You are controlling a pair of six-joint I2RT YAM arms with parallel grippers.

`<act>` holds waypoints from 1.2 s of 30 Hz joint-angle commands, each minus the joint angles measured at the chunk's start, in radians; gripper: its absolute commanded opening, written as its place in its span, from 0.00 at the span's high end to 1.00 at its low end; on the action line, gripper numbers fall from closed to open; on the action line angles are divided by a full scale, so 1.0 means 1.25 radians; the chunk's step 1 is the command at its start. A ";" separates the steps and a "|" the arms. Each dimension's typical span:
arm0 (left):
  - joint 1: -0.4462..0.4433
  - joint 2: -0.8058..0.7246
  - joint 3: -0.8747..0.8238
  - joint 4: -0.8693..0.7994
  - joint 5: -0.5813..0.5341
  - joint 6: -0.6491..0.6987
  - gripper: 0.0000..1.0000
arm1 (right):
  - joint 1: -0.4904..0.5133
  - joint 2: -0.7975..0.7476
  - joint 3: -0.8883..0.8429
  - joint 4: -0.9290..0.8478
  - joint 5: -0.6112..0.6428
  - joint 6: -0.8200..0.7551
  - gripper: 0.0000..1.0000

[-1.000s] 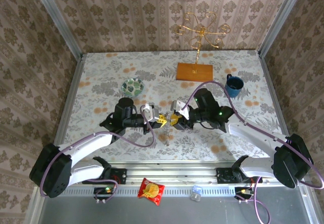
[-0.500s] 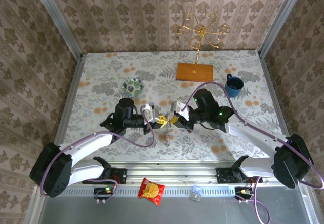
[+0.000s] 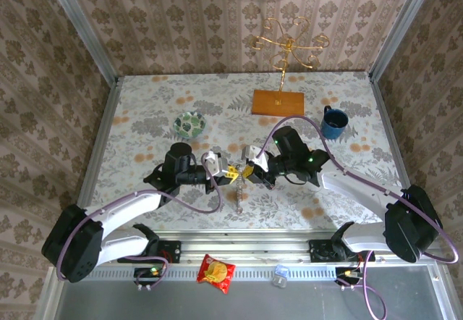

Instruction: Put the keys on the keyring

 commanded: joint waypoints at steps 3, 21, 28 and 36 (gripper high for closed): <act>-0.008 -0.023 -0.012 0.060 0.019 -0.001 1.00 | 0.002 -0.001 0.011 -0.010 -0.020 0.004 1.00; -0.027 0.002 -0.087 0.287 -0.023 -0.134 1.00 | -0.002 -0.081 -0.034 0.095 -0.024 0.043 0.64; -0.029 0.006 -0.099 0.326 -0.023 -0.153 1.00 | -0.002 -0.064 -0.045 0.116 -0.025 0.061 0.66; -0.030 0.017 -0.106 0.356 -0.023 -0.158 1.00 | 0.002 -0.026 -0.043 0.157 -0.036 0.077 0.75</act>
